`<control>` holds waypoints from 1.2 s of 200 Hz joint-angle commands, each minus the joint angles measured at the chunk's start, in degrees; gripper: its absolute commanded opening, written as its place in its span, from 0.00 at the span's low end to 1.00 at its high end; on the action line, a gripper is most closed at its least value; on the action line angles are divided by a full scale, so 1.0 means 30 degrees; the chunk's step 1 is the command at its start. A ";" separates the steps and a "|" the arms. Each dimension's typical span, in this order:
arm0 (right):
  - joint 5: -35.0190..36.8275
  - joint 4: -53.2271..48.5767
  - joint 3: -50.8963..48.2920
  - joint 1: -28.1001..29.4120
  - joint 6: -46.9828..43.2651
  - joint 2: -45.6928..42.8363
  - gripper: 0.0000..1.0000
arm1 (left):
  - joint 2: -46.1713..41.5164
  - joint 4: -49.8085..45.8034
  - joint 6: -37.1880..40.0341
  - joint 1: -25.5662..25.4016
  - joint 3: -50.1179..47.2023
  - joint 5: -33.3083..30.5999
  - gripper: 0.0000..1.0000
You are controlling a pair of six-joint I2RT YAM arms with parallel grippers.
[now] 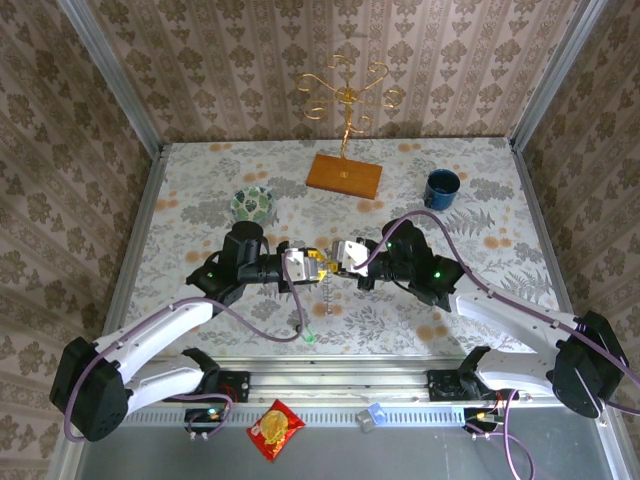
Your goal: Put the keys on the keyring
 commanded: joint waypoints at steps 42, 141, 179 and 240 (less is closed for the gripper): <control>-0.0690 -0.0943 0.0983 0.0345 -0.0994 0.0196 0.00 | 0.0295 0.0663 -0.0888 -0.0051 -0.0215 0.1466 0.08; 0.0487 -0.0384 -0.1139 -0.0237 -0.0958 -0.0857 0.27 | 0.0148 0.1712 -0.0824 -0.0189 -0.1136 0.0780 0.00; -0.0281 -0.0853 -0.1053 -0.0238 -0.0817 -0.0802 0.27 | 0.0310 0.2569 -0.1456 -0.0226 -0.1434 0.1140 0.00; -0.0203 -0.0149 -0.0779 -0.0223 -0.0755 -0.0174 0.19 | 0.0572 0.2786 -0.1846 -0.0244 -0.1471 0.1719 0.00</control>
